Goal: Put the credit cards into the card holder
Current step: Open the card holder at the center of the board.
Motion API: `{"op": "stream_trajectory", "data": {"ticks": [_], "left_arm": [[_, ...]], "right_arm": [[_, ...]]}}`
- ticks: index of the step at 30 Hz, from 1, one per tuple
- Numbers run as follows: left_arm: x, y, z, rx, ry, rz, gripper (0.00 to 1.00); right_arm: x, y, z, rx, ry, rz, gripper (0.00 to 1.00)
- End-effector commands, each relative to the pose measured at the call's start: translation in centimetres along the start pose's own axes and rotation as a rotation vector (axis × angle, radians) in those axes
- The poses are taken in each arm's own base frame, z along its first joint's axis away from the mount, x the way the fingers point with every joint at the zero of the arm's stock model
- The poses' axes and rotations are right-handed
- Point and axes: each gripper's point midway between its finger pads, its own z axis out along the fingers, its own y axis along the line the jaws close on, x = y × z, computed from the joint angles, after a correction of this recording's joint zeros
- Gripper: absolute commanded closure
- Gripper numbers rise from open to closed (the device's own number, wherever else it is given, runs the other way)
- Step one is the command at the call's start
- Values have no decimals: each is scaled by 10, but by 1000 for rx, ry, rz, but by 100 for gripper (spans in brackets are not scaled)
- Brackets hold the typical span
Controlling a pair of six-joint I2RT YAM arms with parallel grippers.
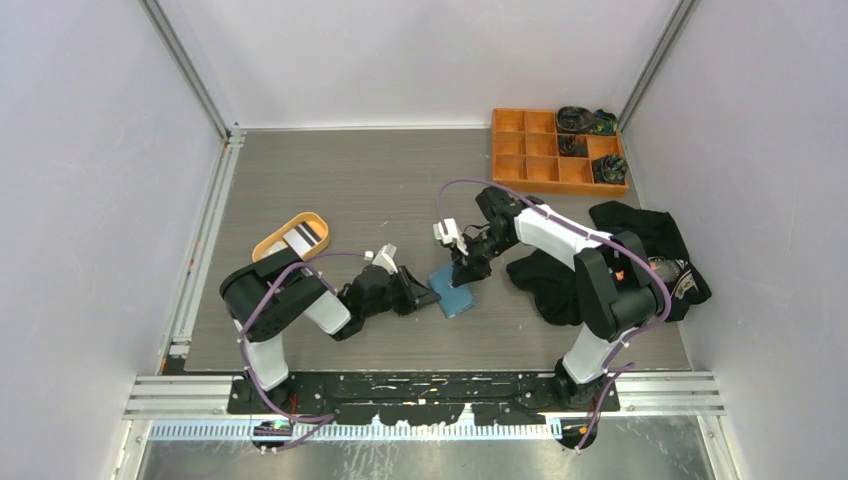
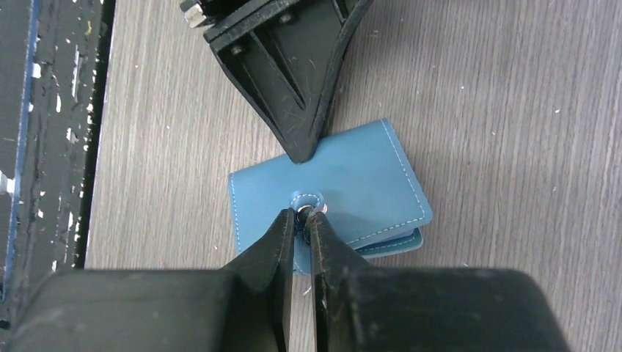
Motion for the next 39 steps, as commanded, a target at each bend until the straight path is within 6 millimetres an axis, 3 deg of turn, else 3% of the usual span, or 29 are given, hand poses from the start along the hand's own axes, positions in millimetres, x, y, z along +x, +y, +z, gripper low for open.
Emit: {"op": "stream_trajectory", "data": {"ticks": [1,4,7,8,11,16,21,39], "left_arm": [[-9,33,-2,-132,-61,36,98],[-13,13,-8,-39,-81,64,93],[-16,-9,-15,27,-85,101,79],[-17,-13,-18,33,-86,110,69],[-21,-16,-30,32,-110,133,54],[-24,-14,-42,9,-127,166,42],[-25,-20,-49,52,-145,181,36],[-19,-25,-61,124,-159,112,31]], "right_arm": [[-27,10,-7,-22,-108,-33,99],[-26,3,-11,7,-117,8,99],[-37,0,-19,29,-170,58,99],[-42,-1,-22,35,-191,68,99],[-51,-2,-27,62,-223,100,99],[-54,-5,-30,76,-234,143,99],[-56,-5,-31,83,-241,161,99],[-49,-8,-30,103,-212,167,99]]}}
